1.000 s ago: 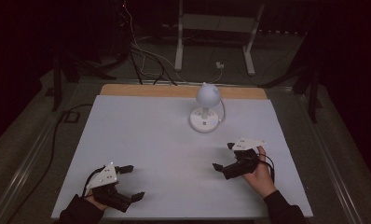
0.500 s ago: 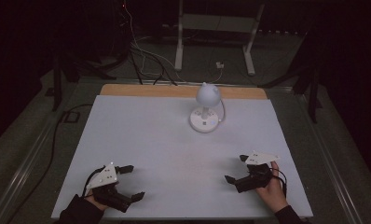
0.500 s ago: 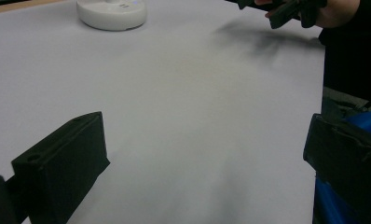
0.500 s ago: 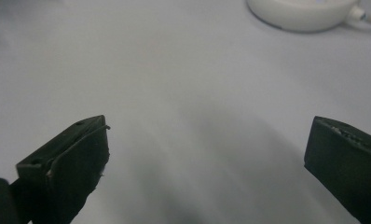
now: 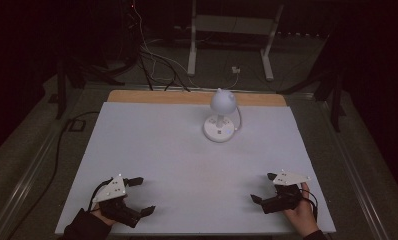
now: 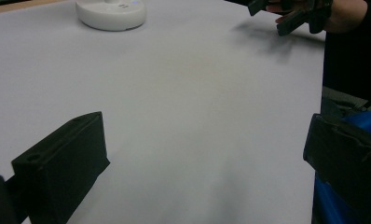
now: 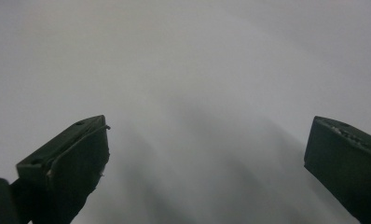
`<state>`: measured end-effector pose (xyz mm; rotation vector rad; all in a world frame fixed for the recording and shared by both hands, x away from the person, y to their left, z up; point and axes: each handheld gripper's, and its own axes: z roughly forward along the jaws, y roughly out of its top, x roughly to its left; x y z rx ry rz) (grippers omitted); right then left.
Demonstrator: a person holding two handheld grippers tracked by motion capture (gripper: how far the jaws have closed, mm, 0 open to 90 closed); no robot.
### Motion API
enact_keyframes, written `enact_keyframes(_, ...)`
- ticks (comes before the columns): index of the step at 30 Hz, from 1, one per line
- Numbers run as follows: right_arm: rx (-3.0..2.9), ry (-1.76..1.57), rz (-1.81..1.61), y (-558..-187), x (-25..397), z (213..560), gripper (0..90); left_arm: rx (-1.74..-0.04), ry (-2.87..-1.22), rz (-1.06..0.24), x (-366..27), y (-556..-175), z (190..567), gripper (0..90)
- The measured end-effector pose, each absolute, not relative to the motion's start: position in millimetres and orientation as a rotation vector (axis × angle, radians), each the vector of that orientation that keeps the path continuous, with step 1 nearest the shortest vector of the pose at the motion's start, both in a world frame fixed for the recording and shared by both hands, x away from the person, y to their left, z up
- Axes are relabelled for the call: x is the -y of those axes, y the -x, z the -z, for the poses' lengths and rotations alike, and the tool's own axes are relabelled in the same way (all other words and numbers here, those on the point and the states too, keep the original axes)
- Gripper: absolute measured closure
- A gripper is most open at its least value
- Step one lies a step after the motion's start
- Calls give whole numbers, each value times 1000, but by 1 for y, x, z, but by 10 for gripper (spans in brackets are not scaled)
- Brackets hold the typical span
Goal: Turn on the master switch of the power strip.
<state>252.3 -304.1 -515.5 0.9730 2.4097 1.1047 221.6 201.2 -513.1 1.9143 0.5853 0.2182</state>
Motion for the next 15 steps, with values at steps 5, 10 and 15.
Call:
enact_keyframes(5,-2375,-990,-1029,-249,311,520,0,-585,-1916,-217,-201,-222,513,1)
enact_keyframes(10,-2367,-989,-1034,-251,310,522,0,-585,-1918,-218,-201,-222,513,1)
enact_keyframes(15,-2377,-985,-1039,-252,308,522,0,-584,-1920,-216,-200,-222,514,1)
